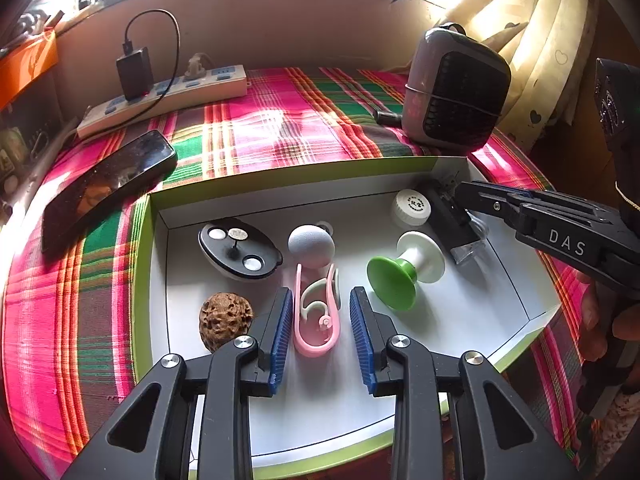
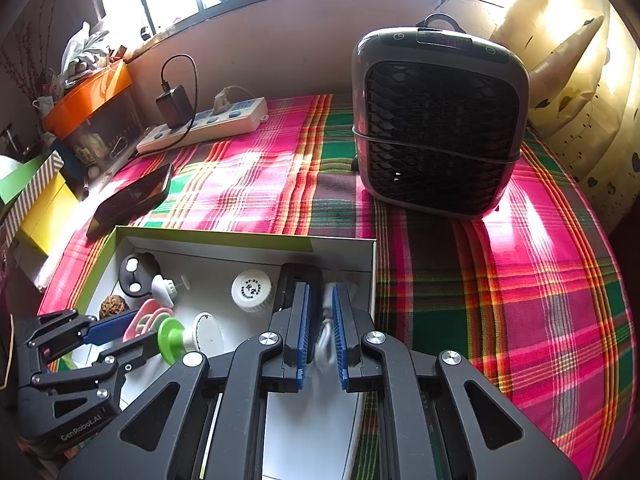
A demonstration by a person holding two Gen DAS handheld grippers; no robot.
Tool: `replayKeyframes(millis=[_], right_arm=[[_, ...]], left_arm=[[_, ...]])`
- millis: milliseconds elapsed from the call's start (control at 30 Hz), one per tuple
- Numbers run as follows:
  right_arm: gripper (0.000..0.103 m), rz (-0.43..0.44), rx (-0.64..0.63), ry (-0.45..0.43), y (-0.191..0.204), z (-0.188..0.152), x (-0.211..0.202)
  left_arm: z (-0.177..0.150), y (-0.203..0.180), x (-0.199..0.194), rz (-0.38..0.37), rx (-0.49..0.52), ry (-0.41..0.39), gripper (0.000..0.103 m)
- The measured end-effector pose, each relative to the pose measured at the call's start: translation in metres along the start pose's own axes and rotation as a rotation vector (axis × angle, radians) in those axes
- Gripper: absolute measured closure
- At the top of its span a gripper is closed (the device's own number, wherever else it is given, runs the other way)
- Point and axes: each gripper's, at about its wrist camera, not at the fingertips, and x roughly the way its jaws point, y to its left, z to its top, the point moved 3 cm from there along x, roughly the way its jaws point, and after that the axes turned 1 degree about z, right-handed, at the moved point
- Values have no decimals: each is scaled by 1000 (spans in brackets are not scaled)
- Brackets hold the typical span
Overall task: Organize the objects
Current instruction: 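Lower into the box and open right tool on the cable while left tool releases the clip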
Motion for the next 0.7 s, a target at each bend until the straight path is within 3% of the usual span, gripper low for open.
replayKeyframes(millis=[400, 700], right_arm=[[91, 0, 6, -1, 1, 0, 0], [84, 7, 2, -6, 5, -3, -4]], left_arm=[[0, 1, 0, 0, 2, -1, 70], [-1, 3, -5, -1, -5, -10, 66]])
